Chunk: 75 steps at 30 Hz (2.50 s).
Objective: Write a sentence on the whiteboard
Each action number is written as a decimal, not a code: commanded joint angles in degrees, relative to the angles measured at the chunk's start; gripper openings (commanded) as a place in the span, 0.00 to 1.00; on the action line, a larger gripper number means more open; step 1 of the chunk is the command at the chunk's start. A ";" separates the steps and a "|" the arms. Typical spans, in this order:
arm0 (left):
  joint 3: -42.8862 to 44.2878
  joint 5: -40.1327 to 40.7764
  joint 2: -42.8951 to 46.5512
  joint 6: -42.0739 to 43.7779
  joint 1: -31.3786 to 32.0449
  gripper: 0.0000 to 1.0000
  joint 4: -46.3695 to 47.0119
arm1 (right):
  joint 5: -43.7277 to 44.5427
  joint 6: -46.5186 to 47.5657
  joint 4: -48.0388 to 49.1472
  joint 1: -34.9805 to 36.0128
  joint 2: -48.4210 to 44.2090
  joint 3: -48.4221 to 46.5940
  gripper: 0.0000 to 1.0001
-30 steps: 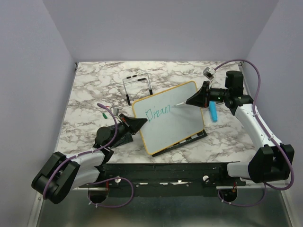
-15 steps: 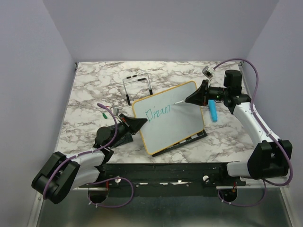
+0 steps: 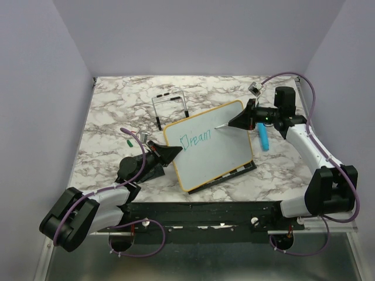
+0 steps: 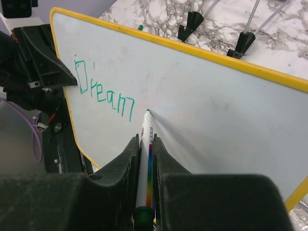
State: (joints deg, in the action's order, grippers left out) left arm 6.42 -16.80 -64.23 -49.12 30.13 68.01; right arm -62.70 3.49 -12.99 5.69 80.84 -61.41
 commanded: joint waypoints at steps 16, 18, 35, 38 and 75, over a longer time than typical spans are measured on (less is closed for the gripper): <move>-0.09 -2.01 -0.90 6.41 0.28 0.00 -2.88 | 1.00 -1.56 2.19 2.83 1.87 -0.29 0.01; -0.09 -2.10 -0.90 6.41 0.19 0.00 -2.97 | 0.73 -1.03 1.14 2.83 1.69 -0.20 0.01; -0.44 -1.75 0.15 6.76 0.28 0.00 -3.76 | 5.12 2.67 -3.44 2.48 -1.73 1.82 0.01; -0.44 -1.75 0.42 6.85 0.19 0.00 -4.02 | 5.92 2.49 -3.44 1.78 -2.26 2.17 0.01; -0.35 -1.92 -1.16 6.32 0.19 0.00 -2.53 | -2.86 -1.72 -3.09 3.45 -3.75 -1.25 0.01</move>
State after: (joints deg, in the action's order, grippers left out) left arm 6.42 -16.80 -64.31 -49.25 30.09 68.01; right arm -61.63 3.51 -17.23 8.95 79.42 -59.09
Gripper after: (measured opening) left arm 0.074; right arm 0.200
